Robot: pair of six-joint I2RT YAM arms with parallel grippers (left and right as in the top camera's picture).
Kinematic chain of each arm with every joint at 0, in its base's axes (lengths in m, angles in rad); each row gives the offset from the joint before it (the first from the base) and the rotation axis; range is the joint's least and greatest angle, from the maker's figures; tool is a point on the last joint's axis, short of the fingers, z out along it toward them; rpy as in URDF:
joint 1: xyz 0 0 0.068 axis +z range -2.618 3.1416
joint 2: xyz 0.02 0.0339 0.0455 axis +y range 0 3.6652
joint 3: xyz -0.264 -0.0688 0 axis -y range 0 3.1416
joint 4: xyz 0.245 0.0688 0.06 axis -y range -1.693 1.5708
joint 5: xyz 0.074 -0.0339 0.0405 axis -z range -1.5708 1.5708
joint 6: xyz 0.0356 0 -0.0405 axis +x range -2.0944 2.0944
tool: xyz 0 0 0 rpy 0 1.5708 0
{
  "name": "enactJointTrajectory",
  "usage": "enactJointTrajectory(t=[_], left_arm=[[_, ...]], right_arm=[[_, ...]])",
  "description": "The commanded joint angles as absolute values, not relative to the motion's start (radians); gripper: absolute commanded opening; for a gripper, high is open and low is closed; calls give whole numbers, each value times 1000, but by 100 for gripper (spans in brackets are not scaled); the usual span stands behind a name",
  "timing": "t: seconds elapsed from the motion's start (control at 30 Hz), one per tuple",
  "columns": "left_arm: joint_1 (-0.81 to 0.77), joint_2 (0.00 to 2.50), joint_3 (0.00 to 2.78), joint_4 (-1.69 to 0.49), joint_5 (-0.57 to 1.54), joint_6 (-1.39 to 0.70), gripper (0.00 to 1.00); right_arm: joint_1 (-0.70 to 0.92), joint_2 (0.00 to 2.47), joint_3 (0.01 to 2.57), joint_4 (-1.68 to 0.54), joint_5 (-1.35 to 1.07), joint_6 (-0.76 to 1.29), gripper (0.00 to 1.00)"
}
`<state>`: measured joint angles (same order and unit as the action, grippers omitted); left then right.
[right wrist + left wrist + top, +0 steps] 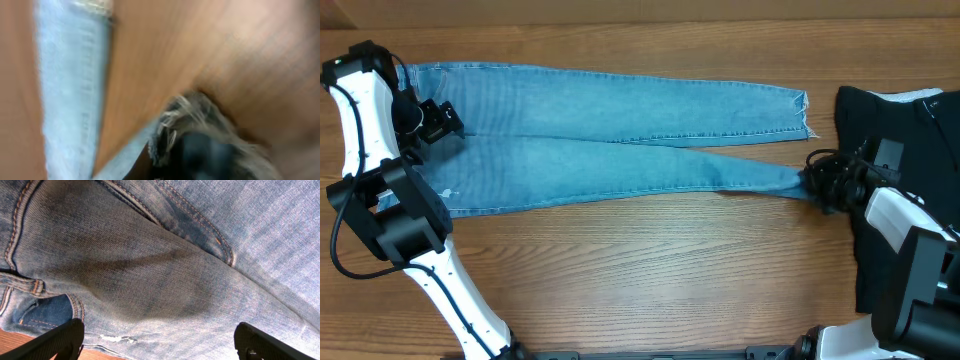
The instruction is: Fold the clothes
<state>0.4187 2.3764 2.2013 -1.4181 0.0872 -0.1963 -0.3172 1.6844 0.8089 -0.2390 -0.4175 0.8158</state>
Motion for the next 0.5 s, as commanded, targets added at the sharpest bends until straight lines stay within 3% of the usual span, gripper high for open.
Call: enactJointTrajectory(t=[0.0, 0.1, 0.2, 0.23, 0.37, 0.47], left_arm=[[419, 2340, 2204, -1421, 102, -206, 98], [419, 2340, 2204, -1421, 102, -206, 98], [419, 2340, 2204, -1424, 102, -206, 99], [419, 2340, 2204, -1428, 102, -206, 99], [419, 2340, 2204, -1428, 102, -206, 99], [419, 2340, 2204, -1425, 102, -207, 99]], right_arm=[[-311, 1693, 866, -103, -660, 778, 4], [-285, 1693, 955, -30, -864, 767, 4], [-232, 1693, 996, 234, -1455, 589, 4], [-232, 1693, 990, 205, -1522, 551, 4], [-237, 1693, 929, -159, -1382, 318, 4], [-200, 1693, 923, -547, -1031, 72, 4]])
